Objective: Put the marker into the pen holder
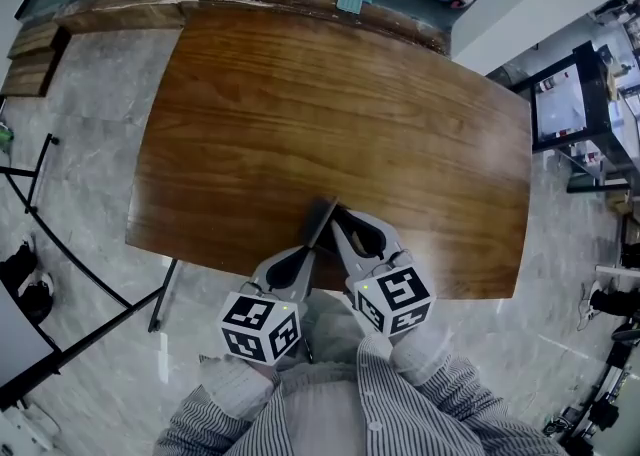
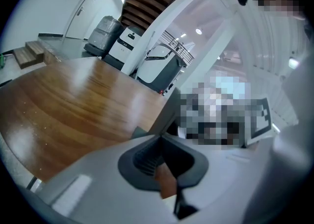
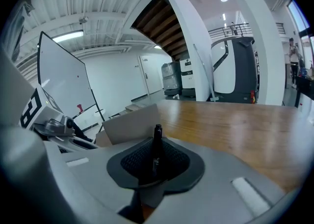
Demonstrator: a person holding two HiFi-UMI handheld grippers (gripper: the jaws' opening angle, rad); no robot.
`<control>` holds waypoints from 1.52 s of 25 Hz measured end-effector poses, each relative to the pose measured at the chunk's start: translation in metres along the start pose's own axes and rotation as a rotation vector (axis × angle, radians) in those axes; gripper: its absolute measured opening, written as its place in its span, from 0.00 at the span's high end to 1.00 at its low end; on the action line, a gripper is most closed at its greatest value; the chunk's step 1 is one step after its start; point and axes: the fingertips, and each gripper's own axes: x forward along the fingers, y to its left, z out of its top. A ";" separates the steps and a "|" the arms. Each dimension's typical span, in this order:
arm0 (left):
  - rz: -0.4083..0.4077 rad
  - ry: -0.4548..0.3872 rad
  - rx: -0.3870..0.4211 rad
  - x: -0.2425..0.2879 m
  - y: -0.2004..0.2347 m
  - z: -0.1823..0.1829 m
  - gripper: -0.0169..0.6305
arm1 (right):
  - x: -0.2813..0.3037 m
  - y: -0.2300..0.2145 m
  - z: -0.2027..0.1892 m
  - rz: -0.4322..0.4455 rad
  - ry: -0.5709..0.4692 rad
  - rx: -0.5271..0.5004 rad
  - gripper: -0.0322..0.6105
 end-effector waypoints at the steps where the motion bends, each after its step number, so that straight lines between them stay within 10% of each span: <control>1: 0.001 -0.001 -0.002 -0.001 0.001 0.000 0.96 | 0.001 0.001 0.000 -0.004 0.004 -0.002 0.87; 38: -0.071 -0.011 0.082 -0.026 -0.022 0.005 0.96 | -0.051 0.030 0.006 -0.079 -0.061 -0.004 0.92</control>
